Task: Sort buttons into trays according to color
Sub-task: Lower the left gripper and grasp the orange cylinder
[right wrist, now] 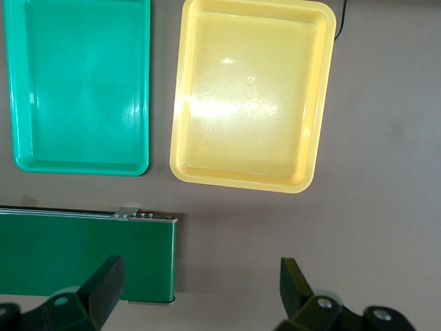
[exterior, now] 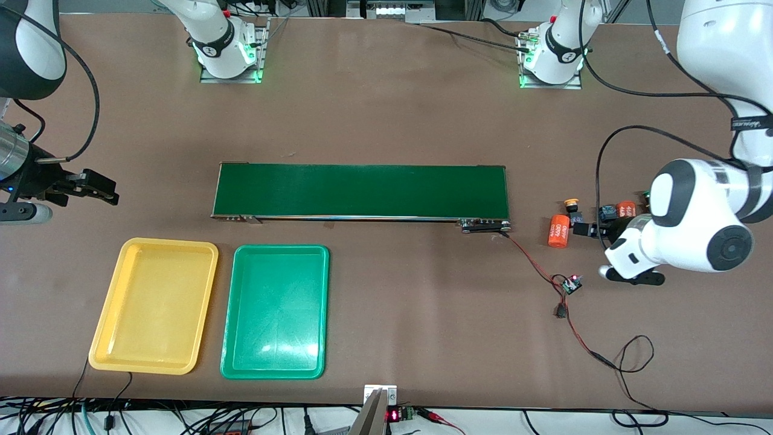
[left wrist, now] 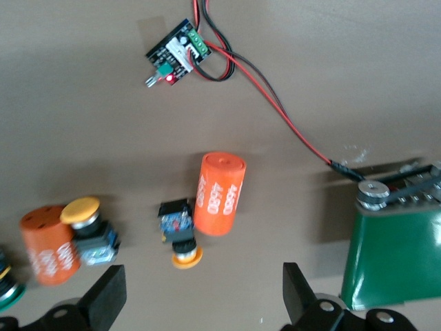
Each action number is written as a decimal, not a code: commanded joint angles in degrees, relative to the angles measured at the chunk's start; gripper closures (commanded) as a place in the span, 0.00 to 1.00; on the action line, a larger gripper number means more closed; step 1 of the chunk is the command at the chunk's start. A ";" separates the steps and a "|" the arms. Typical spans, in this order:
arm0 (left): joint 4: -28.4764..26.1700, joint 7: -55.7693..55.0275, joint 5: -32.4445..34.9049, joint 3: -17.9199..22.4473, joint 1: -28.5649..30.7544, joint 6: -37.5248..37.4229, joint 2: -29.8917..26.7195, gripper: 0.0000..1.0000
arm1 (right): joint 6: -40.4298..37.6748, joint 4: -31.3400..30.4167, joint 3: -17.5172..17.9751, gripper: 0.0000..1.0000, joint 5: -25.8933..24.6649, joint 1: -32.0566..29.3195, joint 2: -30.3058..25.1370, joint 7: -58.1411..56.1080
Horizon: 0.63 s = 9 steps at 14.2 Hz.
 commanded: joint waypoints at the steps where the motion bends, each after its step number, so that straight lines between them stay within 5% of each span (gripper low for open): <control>1: -9.86 0.44 -0.94 -5.24 4.71 8.87 -2.00 0.00 | 0.00 0.37 0.09 0.00 0.83 0.03 0.08 0.53; 4: -19.28 0.53 -0.94 -5.43 4.29 18.55 -5.43 0.00 | 0.08 0.37 0.18 0.00 0.83 0.03 0.08 0.61; 9: -21.94 2.38 -0.23 -5.43 4.29 24.11 -4.73 0.00 | 0.00 0.19 0.18 0.00 0.92 -0.15 0.17 0.61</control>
